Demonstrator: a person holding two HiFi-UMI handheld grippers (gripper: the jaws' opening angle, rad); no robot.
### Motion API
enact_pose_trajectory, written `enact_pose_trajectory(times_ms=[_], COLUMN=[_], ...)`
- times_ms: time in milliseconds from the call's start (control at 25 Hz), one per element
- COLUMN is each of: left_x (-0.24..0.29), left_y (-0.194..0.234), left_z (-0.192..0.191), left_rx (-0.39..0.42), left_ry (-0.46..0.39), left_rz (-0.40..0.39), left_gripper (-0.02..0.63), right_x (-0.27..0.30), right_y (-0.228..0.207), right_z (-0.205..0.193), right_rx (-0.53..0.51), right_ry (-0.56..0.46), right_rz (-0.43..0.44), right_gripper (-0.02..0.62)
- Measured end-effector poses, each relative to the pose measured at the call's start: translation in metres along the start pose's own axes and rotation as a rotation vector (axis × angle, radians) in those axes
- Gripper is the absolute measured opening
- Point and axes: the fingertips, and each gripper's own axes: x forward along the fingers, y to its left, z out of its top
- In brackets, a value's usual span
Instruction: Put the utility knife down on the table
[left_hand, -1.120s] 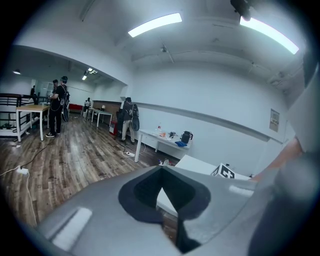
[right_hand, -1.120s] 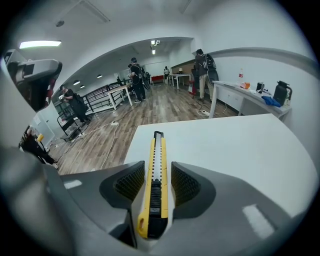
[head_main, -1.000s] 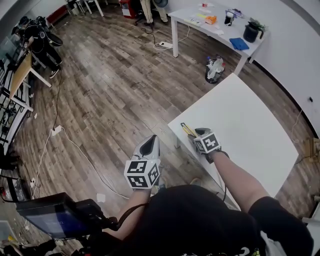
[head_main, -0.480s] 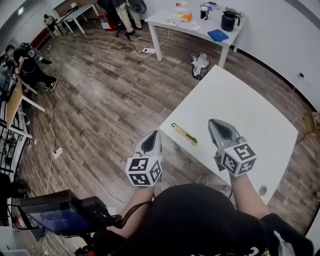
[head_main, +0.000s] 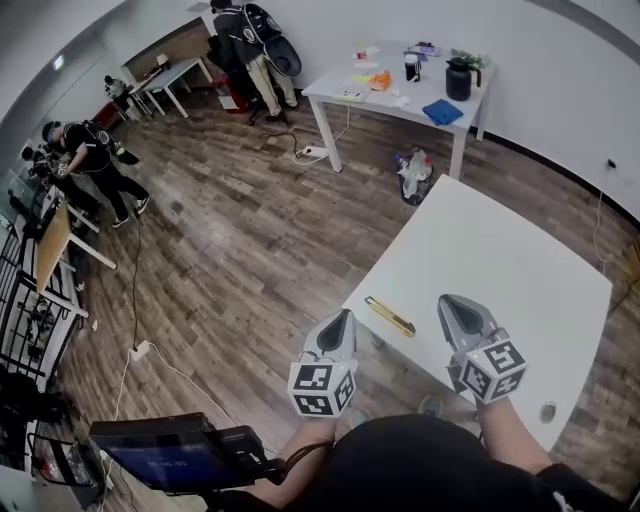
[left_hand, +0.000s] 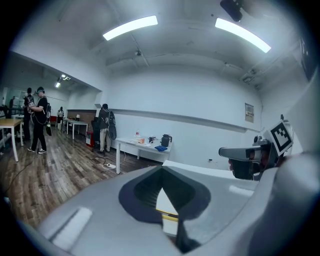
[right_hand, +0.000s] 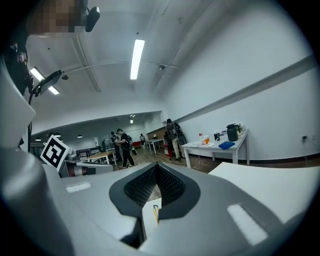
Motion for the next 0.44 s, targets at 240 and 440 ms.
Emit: enact_pose_trajectory(times_ms=[240,440], left_x=[-0.015,-0.025], left_y=[0.015,0.026], left_z=[0.014,0.019], left_rx=[-0.001,0.007], left_ry=[-0.032,-0.051], left_rz=[0.019,0.035], left_gripper=[0.001,0.000], right_x=[0.009,0.018], right_y=[0.023,0.038], right_z=[0.008,0.007], right_rx=[-0.025,-0.043], right_ry=[-0.007,-0.016], right_rz=[0.049,0.071], right_gripper=[0.023,0.023])
